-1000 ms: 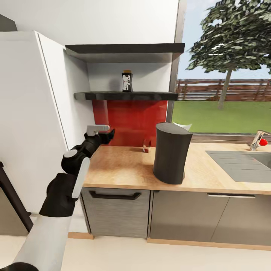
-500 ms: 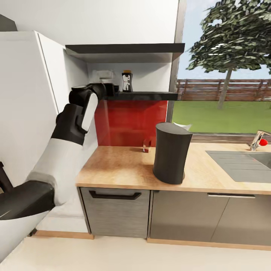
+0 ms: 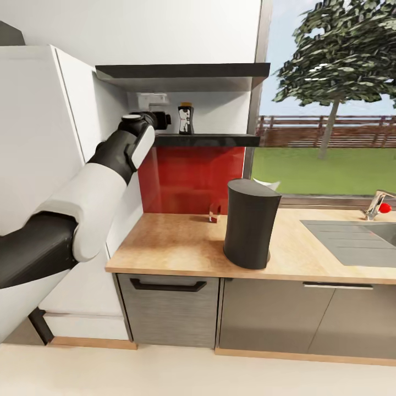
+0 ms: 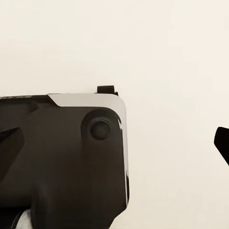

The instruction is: Set up a coffee station on the kitchen countertop: keep the coffee maker on the countertop, move the bottle of coffee from the kitchen shelf to the counter next to the coffee maker, place a paper coffee filter on top of the coffee maker, put the saucer next to the coffee maker with the coffee cup on the saucer, and place the electric kettle next to the coffee maker.

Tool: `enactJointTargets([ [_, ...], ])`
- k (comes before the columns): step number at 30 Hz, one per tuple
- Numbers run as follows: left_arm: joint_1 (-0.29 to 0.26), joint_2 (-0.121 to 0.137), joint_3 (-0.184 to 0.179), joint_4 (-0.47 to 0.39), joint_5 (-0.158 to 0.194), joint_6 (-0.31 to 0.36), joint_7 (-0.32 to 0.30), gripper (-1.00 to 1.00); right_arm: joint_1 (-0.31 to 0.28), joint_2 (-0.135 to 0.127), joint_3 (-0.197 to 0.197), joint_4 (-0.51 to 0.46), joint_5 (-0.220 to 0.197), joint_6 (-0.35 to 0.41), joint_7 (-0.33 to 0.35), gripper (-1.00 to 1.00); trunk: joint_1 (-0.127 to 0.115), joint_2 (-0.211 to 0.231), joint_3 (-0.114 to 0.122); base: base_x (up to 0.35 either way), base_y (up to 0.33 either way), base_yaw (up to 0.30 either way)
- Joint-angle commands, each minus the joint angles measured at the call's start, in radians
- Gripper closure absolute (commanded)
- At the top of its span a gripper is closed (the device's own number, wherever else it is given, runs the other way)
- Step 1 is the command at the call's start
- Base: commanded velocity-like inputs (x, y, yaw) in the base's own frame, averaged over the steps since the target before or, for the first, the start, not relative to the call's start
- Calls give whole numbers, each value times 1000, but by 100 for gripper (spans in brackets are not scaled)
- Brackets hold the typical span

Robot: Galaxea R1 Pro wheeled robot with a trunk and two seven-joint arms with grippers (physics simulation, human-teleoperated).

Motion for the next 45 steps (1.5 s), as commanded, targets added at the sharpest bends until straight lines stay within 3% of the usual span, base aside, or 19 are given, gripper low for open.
enactJointTargets([
  [1, 2, 2, -7, 1, 10, 1, 9, -100, 0, 0, -9, 0, 10, -1, -1, -100, 0, -1, 0, 0, 0, 0],
  [10, 30, 8, -11, -12, 8, -18, 10, -100, 0, -3, -10, 0, 10, -4, 7, -100, 0, -1, 0, 0, 0, 0],
  [19, 33, 9, -7, -15, -23, -27, 56, -100, 0, -12, -9, 0, 12, -5, 158, -100, 0, -1, 0, 15, 0, 0],
  [32, 29, 0, -5, -18, -20, -28, 61, -100, 0, -13, -9, 0, 13, -5, 165, -100, 0, -1, 0, 306, 0, -12],
  [36, 30, 0, -4, -57, -21, -26, 62, -100, 0, -13, -9, 0, 13, -5, 164, -100, 0, -1, 2, 318, 0, -199],
  [45, 32, 0, -5, -91, -23, -19, 63, -100, 0, -12, -9, 0, 13, -5, 164, -100, 0, -1, 6, 83, 0, -142],
])
